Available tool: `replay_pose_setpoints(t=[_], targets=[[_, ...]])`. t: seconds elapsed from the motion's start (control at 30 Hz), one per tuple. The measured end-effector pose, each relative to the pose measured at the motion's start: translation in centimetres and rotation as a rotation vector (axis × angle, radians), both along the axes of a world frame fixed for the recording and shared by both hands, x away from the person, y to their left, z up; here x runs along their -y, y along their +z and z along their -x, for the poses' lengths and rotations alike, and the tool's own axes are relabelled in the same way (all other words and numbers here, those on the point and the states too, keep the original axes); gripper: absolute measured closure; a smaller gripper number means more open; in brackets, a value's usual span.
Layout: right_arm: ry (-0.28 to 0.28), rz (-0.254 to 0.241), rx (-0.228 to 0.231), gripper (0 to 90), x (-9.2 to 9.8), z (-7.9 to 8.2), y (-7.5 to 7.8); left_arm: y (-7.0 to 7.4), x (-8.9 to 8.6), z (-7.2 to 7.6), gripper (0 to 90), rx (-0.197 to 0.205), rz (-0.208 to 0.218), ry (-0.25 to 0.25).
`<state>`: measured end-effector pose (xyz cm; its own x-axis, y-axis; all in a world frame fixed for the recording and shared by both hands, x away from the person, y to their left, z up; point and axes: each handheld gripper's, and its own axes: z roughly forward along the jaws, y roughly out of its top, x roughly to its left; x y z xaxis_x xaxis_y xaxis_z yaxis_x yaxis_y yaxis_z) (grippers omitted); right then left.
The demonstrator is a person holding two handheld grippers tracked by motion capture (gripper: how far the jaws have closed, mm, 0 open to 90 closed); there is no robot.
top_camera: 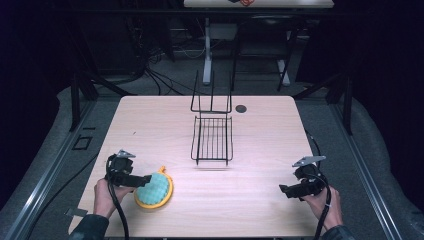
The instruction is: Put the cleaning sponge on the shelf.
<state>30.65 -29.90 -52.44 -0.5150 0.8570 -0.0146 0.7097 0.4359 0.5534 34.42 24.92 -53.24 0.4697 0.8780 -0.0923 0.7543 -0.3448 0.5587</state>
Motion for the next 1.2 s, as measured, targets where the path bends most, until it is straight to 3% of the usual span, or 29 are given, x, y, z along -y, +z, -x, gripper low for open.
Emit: replay_pose_setpoints(t=[0.13,0.23,0.53,0.8,1.2], targets=[[0.008,-0.003,-0.001,11.4,-0.2,0.2,0.1,-0.9,0.8,-0.4,37.8,-0.034,-0.019,-0.038],[0.015,0.001,0.002,11.5,-0.3,0.2,0.2,-1.1,0.7,-0.3,54.4,-0.055,0.025,-0.054],[0.006,0.006,0.003,12.3,-0.4,0.4,0.1,-1.4,1.3,0.4,79.5,-0.011,-0.01,-0.047],[-0.005,-0.01,0.002,12.4,0.2,0.2,0.0,-1.3,2.0,0.8,85.6,0.04,-0.082,-0.063],[-0.011,-0.01,0.021,12.6,0.4,0.4,0.4,0.0,1.2,1.1,86.9,0.08,-0.033,-0.066]])
